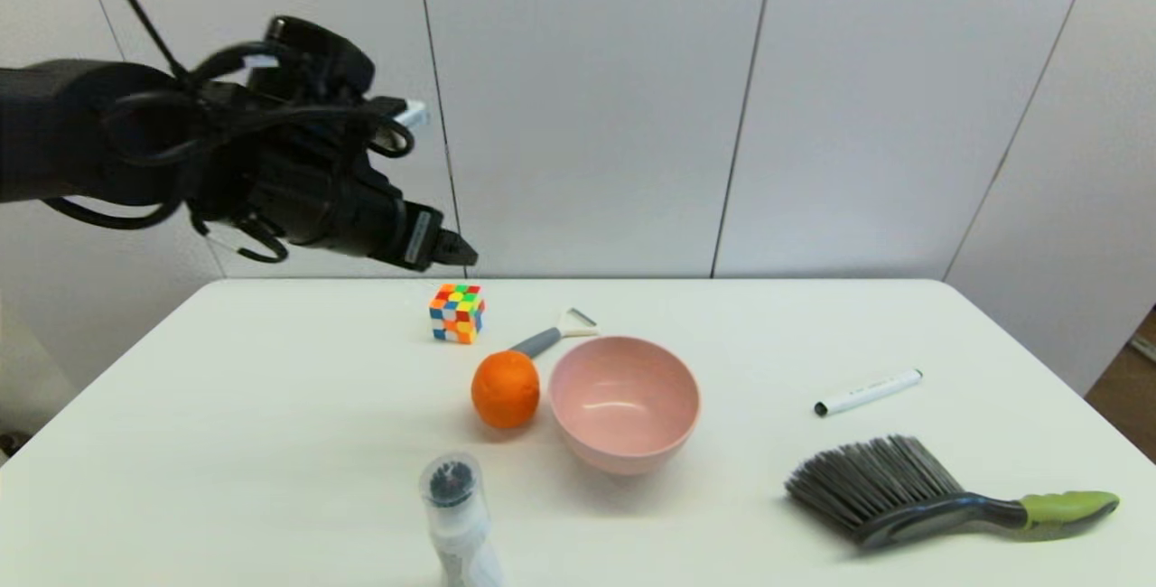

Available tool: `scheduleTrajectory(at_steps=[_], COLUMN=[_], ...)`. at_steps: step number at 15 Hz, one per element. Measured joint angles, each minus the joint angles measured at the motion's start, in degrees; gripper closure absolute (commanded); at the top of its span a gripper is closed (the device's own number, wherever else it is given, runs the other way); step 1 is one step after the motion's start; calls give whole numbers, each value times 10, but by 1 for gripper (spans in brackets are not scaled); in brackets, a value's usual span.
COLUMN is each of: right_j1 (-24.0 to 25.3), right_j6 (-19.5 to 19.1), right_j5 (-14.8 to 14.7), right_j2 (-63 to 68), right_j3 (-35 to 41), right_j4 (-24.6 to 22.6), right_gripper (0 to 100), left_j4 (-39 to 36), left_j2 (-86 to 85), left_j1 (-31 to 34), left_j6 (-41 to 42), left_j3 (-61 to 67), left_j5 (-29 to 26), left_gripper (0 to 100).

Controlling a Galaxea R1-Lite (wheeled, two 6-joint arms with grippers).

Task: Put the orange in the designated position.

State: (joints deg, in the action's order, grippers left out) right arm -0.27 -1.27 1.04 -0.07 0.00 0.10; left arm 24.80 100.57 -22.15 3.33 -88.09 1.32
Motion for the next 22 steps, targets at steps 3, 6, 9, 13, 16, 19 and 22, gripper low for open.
scheduleTrajectory(at_steps=[3,6,9,13,16,19,22], right_j1=[0,0,0,0,0,0,0], right_j6=[0,0,0,0,0,0,0], right_j5=[0,0,0,0,0,0,0], right_j2=[0,0,0,0,0,0,0], right_j3=[0,0,0,0,0,0,0], right_j4=[0,0,0,0,0,0,0], right_gripper=[0,0,0,0,0,0,0], left_j4=[-1,-19,-65,-148,-201,-221,-253], left_j2=[-72,-148,-221,-311,-374,-434,-503], left_j1=[57,112,141,148,159,169,171], left_j6=[-4,-6,-10,-29,-57,-60,-44], left_j3=[14,31,71,153,197,252,325], left_j5=[1,0,-7,-19,-21,-24,-47], left_gripper=[0,0,0,0,0,0,0])
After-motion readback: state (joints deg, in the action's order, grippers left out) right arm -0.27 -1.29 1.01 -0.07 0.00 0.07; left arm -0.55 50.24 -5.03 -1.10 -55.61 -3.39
